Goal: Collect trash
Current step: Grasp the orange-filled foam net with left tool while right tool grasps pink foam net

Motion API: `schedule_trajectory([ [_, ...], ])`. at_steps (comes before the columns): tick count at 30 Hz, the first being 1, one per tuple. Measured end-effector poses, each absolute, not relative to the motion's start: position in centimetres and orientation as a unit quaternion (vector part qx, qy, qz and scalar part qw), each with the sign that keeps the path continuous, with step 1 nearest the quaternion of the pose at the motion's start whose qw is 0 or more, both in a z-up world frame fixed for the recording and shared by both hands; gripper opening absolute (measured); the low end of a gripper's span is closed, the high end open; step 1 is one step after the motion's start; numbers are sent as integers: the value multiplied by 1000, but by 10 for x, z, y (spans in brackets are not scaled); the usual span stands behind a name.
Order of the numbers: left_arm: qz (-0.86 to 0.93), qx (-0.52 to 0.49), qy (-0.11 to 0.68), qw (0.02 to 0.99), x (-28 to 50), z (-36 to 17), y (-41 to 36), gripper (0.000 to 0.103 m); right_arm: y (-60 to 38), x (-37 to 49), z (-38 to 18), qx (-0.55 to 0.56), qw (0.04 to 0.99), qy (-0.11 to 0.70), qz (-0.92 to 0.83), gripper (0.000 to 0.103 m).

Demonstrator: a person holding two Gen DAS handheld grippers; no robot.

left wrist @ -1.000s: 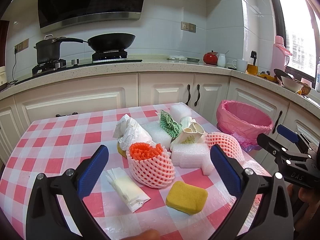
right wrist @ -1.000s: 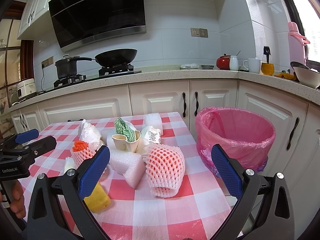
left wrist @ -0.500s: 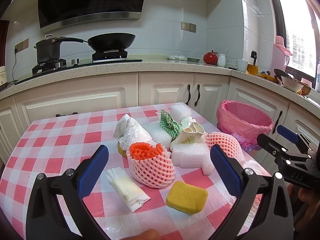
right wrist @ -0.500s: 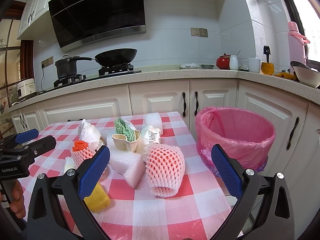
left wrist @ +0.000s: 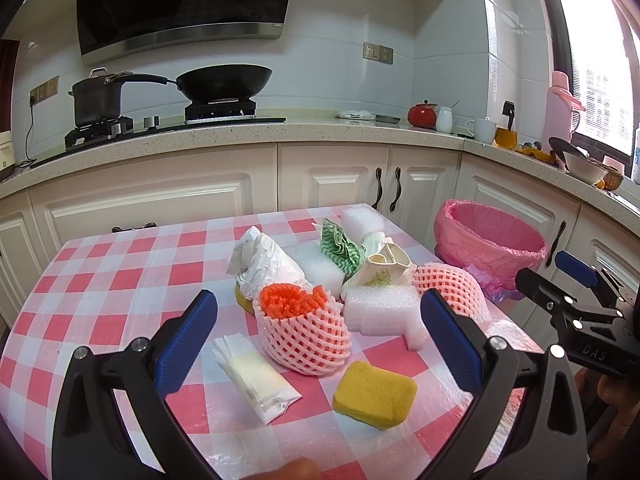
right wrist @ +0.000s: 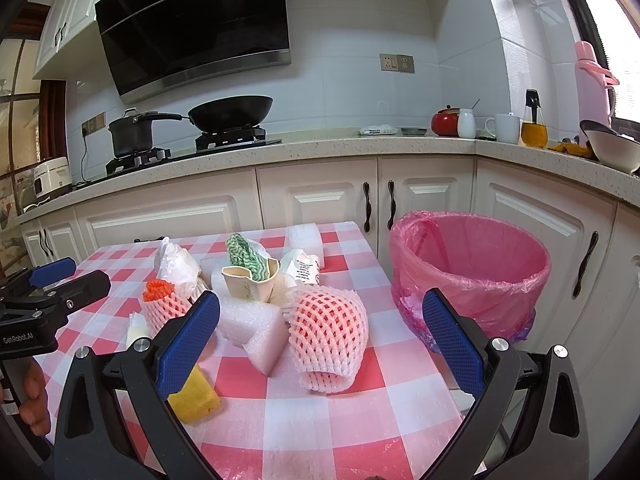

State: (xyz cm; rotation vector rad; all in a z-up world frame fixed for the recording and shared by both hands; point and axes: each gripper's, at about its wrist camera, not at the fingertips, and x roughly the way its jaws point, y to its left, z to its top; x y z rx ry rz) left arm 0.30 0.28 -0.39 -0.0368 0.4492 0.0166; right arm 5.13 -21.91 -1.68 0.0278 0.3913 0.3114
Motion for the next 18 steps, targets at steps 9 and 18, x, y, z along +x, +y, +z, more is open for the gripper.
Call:
schedule_trajectory([
  [9, 20, -17, 233, 972, 13, -11, 8, 98, -222, 62, -22, 12, 963, 220, 152, 95],
  [18, 35, -38, 282, 958, 39, -37, 33, 98, -212, 98, -43, 2, 944, 297, 147, 95],
])
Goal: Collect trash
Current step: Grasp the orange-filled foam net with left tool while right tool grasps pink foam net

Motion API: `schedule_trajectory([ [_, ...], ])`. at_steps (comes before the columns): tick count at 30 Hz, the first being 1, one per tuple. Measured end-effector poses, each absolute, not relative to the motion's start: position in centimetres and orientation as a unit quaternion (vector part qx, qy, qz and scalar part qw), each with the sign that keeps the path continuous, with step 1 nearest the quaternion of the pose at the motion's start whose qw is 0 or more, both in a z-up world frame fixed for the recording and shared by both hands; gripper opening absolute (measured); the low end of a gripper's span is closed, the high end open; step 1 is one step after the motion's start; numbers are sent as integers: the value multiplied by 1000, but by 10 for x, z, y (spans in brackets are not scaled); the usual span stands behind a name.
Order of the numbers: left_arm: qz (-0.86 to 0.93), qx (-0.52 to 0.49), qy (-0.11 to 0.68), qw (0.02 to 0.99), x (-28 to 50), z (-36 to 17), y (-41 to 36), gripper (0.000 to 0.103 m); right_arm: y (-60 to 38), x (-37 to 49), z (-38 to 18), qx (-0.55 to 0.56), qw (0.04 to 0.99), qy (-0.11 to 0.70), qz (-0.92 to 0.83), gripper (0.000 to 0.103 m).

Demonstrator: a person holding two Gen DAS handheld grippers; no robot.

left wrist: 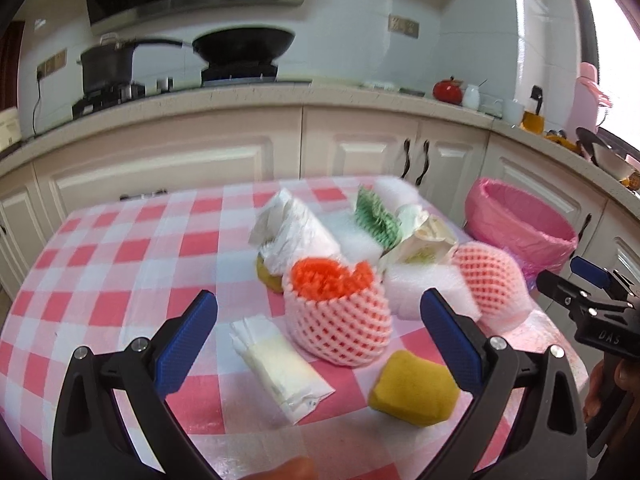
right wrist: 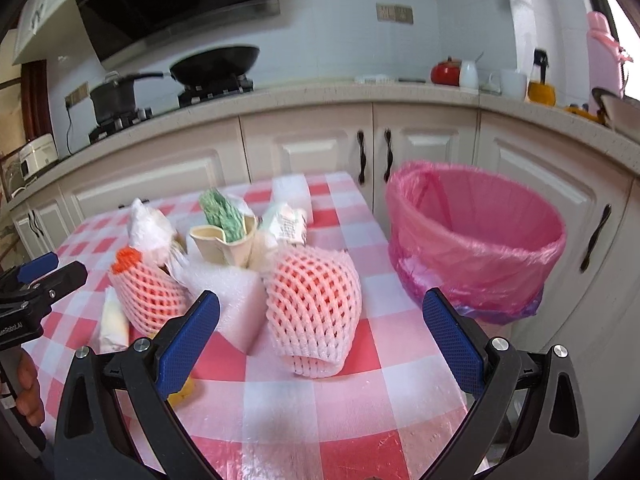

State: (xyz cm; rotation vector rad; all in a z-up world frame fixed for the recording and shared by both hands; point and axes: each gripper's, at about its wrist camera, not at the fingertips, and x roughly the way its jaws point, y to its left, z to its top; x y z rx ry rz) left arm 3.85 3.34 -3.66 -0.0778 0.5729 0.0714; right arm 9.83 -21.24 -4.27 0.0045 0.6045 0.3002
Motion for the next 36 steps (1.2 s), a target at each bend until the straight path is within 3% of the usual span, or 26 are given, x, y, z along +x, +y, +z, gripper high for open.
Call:
schedule_trajectory([
  [5, 24, -47, 313, 948, 54, -54, 36, 97, -204, 122, -59, -4, 929, 340, 142, 95],
  [8, 14, -53, 329, 943, 65, -61, 35, 90, -200, 135, -68, -3, 922, 363, 138, 95],
  [10, 5, -61, 345, 937, 73, -68, 36, 79, -198, 141, -71, -10, 918, 374, 133, 95],
  [17, 0, -67, 378, 923, 94, -82, 33, 72, -187, 158, -79, -24, 905, 403, 131, 95],
  [21, -5, -72, 386, 920, 100, -85, 33, 63, -184, 164, -84, -24, 897, 419, 136, 80],
  [24, -8, -68, 389, 918, 102, -86, 30, 47, -183, 166, -89, -25, 892, 430, 140, 63],
  [27, -11, -65, 390, 919, 102, -84, 29, 34, -187, 163, -90, -17, 892, 429, 143, 54],
  [30, -14, -67, 388, 919, 101, -81, 29, 29, -189, 159, -86, -14, 894, 424, 147, 49],
  [36, -20, -64, 380, 923, 92, -70, 25, 27, -197, 151, -69, -5, 899, 410, 155, 48],
])
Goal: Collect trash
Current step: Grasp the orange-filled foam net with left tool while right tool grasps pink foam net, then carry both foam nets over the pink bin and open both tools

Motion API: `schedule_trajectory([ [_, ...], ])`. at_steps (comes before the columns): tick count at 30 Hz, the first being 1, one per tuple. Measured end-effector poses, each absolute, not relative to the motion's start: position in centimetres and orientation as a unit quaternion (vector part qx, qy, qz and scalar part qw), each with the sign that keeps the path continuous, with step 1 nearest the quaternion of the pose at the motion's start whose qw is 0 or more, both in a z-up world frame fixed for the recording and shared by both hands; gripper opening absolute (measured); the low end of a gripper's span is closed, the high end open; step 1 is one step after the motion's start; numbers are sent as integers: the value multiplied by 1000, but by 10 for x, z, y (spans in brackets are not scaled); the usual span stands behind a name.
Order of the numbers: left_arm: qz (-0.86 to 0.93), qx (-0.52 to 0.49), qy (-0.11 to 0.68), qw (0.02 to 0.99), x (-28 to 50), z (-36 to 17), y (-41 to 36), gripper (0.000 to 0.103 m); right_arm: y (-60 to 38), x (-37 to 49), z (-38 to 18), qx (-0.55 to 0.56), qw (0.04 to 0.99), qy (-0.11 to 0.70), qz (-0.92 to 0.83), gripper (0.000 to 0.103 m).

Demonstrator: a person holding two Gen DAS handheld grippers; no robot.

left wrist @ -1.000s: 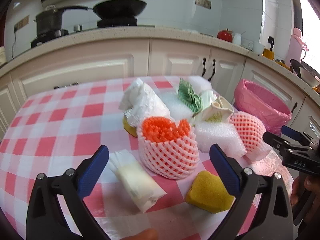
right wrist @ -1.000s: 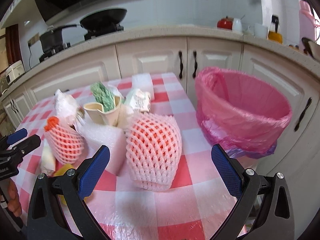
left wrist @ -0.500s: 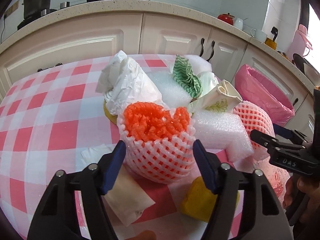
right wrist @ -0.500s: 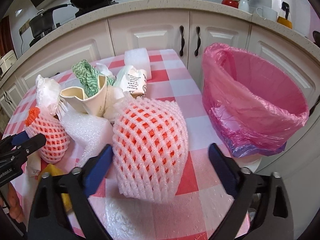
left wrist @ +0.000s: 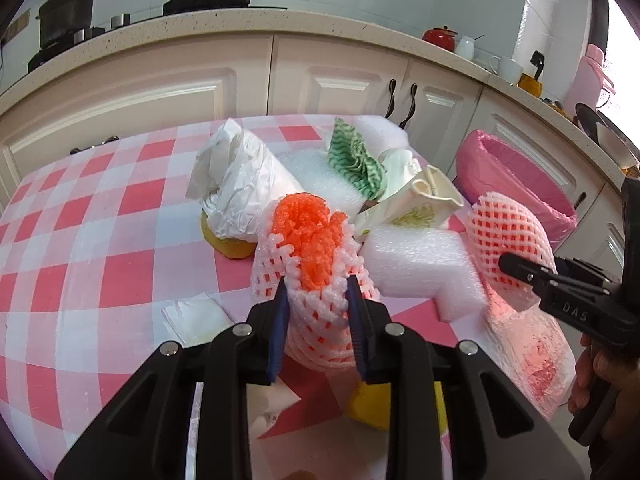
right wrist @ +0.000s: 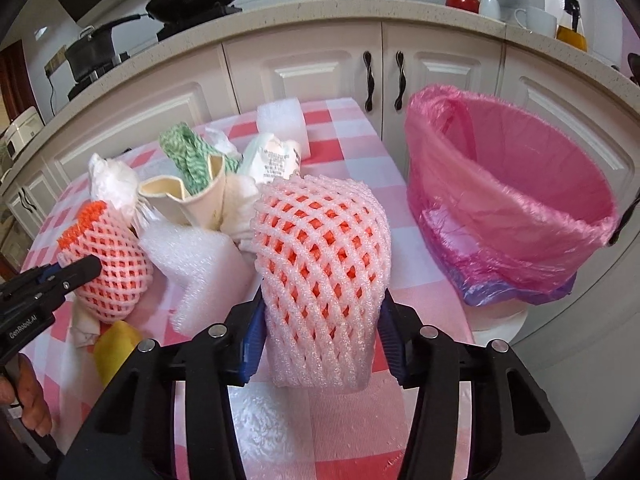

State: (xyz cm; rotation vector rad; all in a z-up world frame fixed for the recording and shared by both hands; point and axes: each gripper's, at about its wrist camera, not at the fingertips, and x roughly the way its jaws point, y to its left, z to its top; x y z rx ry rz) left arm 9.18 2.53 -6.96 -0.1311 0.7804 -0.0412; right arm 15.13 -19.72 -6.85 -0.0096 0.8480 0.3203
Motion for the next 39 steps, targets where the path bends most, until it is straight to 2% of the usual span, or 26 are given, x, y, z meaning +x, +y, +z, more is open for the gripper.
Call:
schedule_trajectory([
  [11, -21, -45, 328, 943, 82, -21, 14, 26, -222, 149, -24, 13, 920, 364, 146, 48],
  [22, -72, -28, 269, 960, 127, 33, -36, 26, -282, 182, 19, 33, 943, 316, 95, 48],
  [30, -130, -20, 260, 957, 171, 46, -99, 27, -329, 215, 23, 41, 947, 312, 67, 48],
  [39, -178, -19, 277, 944, 218, 36, -165, 28, -365, 246, 10, 47, 947, 315, 45, 49],
])
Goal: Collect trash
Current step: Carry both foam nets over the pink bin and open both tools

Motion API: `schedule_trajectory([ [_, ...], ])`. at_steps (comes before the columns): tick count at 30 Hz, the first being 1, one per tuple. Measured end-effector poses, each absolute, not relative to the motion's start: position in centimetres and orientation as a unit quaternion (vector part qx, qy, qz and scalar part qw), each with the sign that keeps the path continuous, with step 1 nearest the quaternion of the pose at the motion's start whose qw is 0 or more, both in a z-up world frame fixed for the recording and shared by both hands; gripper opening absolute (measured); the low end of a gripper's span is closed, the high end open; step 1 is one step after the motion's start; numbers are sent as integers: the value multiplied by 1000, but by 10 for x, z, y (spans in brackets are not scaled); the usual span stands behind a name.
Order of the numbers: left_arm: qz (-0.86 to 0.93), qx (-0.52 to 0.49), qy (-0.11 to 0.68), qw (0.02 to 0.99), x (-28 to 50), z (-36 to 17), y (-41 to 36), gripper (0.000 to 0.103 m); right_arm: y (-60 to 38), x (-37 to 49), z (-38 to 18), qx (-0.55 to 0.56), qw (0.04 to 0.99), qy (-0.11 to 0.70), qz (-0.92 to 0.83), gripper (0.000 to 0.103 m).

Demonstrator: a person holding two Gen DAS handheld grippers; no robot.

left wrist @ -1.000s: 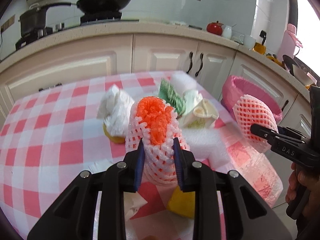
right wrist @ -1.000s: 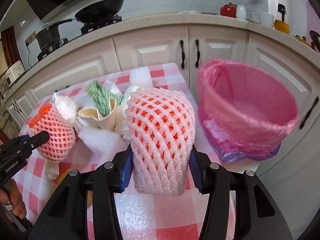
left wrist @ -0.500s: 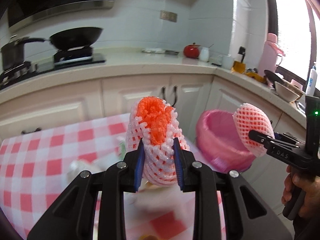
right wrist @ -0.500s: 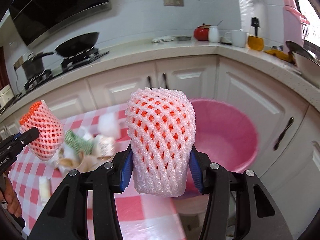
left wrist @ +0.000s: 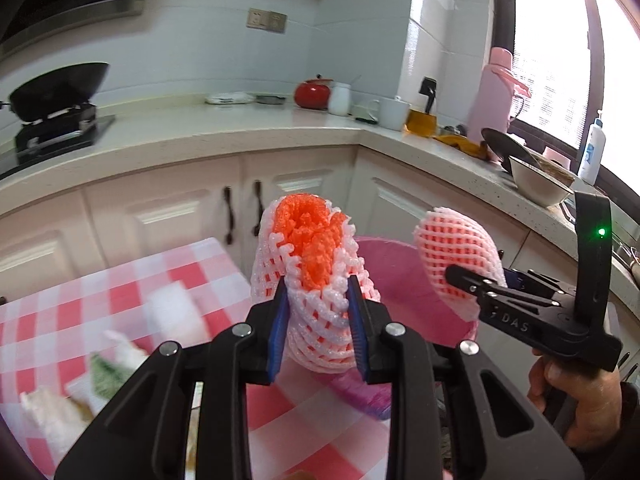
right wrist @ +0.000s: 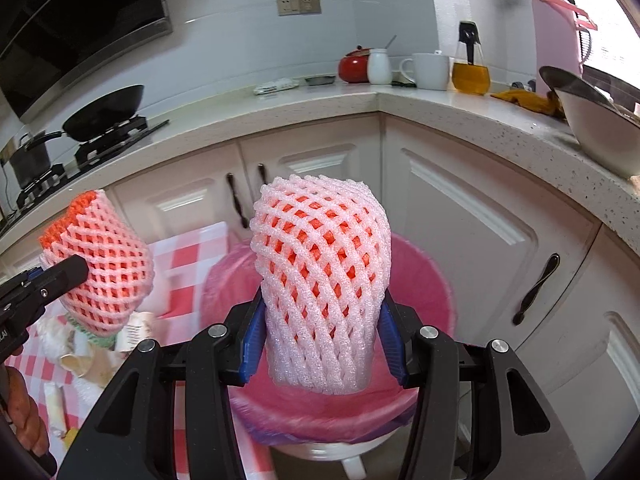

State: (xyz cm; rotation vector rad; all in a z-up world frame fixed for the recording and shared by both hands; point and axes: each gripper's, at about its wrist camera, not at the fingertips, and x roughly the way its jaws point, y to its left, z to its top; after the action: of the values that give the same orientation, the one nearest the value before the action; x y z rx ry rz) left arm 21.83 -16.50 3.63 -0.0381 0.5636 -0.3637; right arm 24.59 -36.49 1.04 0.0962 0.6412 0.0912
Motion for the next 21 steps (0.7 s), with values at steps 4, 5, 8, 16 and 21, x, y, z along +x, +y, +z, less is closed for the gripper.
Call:
schedule_trajectory([
  [4, -186, -18, 283, 941, 233, 30, -182, 30, -374, 253, 5, 47, 947, 316, 37, 53],
  [5, -187, -18, 285, 940, 235, 28, -185, 30, -377, 254, 3, 48, 947, 317, 37, 53],
  [8, -190, -19, 291, 938, 244, 23, -191, 30, -381, 259, -1, 51, 945, 321, 34, 53],
  [16, -205, -28, 299, 931, 258, 17, -204, 45, -393, 263, -6, 55, 944, 323, 25, 64],
  [21, -206, -36, 308, 928, 263, 12, -203, 55, -399, 262, -8, 60, 944, 323, 21, 73],
])
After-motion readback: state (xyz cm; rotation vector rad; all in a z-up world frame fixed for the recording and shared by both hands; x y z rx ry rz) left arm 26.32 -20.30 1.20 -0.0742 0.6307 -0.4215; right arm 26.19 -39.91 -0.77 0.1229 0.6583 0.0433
